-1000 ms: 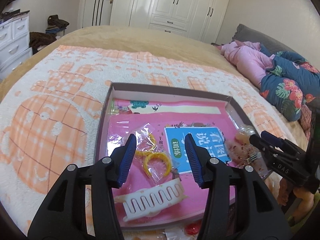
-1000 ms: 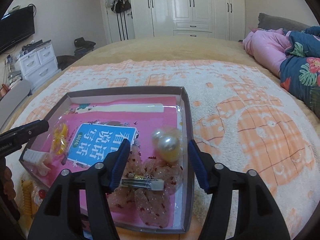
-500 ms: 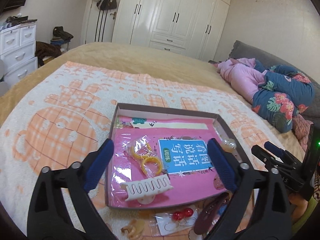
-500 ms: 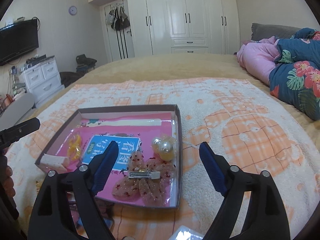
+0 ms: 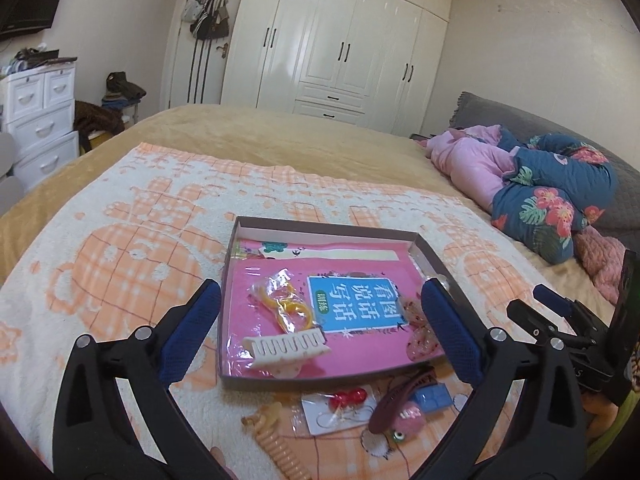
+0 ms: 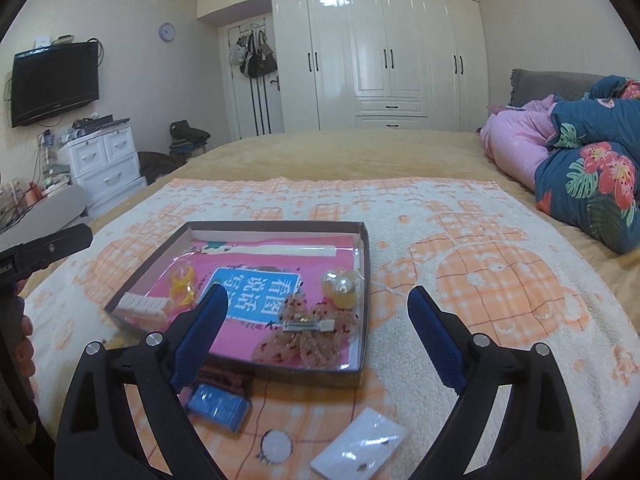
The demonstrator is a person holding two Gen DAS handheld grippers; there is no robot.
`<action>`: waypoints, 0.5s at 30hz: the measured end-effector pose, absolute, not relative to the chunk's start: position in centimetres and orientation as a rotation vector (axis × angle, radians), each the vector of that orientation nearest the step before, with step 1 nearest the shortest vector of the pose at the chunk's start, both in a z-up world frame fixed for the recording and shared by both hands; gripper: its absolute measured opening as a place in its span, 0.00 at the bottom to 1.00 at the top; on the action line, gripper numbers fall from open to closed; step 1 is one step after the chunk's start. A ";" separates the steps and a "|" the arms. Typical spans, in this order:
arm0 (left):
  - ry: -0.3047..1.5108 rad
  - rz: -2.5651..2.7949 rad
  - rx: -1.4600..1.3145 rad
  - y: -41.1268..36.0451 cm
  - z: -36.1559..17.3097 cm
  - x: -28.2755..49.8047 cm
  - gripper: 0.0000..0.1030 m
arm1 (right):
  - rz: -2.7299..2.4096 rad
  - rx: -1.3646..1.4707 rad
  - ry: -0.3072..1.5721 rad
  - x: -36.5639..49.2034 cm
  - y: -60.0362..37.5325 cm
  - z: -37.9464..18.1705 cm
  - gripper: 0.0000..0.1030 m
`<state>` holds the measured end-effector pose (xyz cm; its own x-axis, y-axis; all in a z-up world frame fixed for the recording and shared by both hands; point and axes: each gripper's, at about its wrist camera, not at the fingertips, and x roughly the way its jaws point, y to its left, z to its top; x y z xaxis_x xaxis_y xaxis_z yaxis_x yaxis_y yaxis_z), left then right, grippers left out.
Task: Organize jewelry
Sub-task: 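Open both tools to drop the bangles and pearl clip into the box, then move both tools back toward the remaining jewelry beside the box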
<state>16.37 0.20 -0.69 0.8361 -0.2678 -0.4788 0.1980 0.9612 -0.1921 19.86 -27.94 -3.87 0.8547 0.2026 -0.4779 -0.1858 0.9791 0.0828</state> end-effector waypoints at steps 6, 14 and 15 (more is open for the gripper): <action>0.521 -0.259 -0.112 -0.5 -0.8 15.0 0.89 | 0.228 0.017 0.515 18.1 -27.7 -4.1 0.86; 0.539 -0.266 -0.103 -0.7 -1.3 13.8 0.89 | 0.244 0.006 0.521 16.7 -27.6 -4.2 0.86; 0.541 -0.266 -0.103 -0.7 -1.4 13.6 0.89 | 0.245 0.004 0.523 16.6 -27.6 -4.2 0.86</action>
